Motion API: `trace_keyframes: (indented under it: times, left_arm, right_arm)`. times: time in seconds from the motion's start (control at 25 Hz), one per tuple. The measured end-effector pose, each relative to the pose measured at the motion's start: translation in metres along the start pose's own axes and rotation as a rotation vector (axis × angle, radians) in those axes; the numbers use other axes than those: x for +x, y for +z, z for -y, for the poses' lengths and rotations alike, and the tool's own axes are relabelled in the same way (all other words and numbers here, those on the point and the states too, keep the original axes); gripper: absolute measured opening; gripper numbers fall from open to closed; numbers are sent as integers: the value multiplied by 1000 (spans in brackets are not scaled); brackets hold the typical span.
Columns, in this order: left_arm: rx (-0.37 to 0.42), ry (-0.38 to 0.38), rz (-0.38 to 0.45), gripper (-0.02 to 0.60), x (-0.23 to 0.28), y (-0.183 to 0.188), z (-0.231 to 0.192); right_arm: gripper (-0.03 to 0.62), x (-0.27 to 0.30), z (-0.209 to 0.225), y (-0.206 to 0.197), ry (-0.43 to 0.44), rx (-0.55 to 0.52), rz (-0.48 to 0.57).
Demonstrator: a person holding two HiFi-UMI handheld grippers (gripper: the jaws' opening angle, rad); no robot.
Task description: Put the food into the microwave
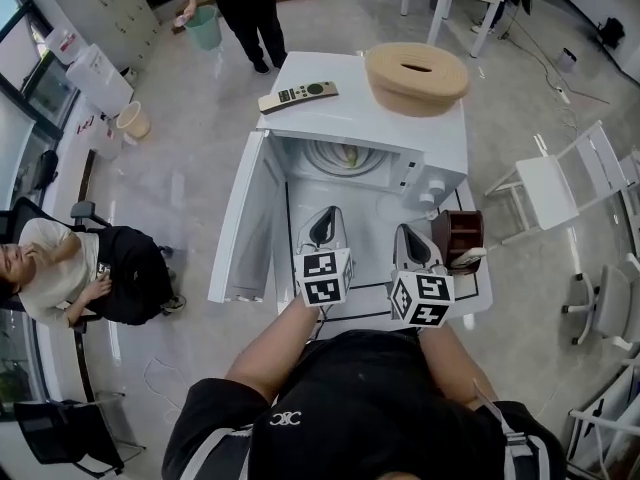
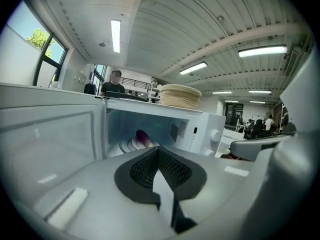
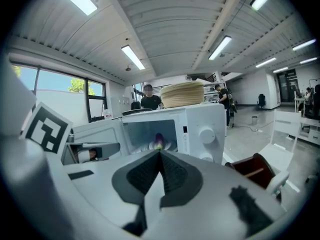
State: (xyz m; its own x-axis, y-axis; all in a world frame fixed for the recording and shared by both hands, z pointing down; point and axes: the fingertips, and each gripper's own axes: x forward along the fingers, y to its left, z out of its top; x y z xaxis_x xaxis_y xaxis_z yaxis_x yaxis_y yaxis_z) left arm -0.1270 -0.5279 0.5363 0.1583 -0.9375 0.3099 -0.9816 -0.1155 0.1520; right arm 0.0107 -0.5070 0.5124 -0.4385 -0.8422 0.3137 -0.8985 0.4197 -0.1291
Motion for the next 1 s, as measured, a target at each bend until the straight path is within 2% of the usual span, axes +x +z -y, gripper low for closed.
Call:
trace_keyframes:
  times: [0.36, 0.56, 0.72, 1.0]
  left_arm:
    - [40, -45, -6, 9, -36, -1, 6]
    - [38, -48, -23, 9, -43, -10, 6]
    - [3, -67, -66, 9, -43, -21, 7]
    - [18, -61, -69, 9, -46, -23, 1]
  right_arm:
    - [6, -7, -19, -13, 22, 7, -18]
    - [6, -10, -24, -14, 22, 0, -15]
    - [6, -13, -27, -16, 18, -6, -20]
    - [6, -13, -32, -15, 18, -8, -19]
